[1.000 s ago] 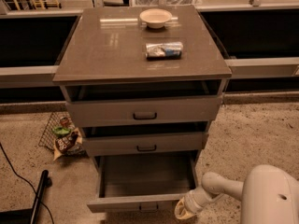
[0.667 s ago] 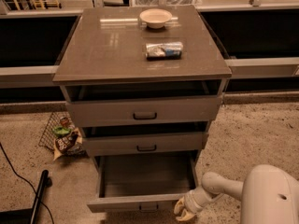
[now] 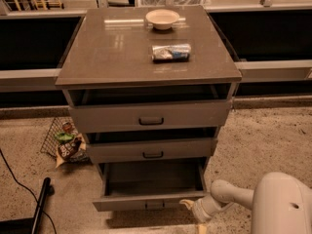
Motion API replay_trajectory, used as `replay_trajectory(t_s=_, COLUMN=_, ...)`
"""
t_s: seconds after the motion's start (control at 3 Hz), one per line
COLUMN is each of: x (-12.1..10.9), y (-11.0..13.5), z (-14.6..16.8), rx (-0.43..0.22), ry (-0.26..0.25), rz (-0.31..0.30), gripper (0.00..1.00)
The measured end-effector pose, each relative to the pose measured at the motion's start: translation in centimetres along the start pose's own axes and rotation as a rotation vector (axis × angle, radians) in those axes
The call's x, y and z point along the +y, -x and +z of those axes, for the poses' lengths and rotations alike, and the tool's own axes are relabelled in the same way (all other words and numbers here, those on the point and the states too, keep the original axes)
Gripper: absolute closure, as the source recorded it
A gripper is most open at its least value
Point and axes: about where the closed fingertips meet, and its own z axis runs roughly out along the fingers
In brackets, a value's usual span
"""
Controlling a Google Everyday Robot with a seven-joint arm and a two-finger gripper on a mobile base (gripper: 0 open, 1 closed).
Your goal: Close bottom drawer
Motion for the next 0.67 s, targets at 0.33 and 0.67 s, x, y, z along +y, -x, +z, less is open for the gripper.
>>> replay_trajectory(t_s=0.33, x=0.00, y=0.00, z=0.00, rx=0.000, ry=0.000, rz=0.000, gripper=0.00)
replay_trajectory(t_s=0.67, x=-0.92, y=0.10, z=0.36, rx=-0.032, ry=-0.015, rz=-0.001, gripper=0.18)
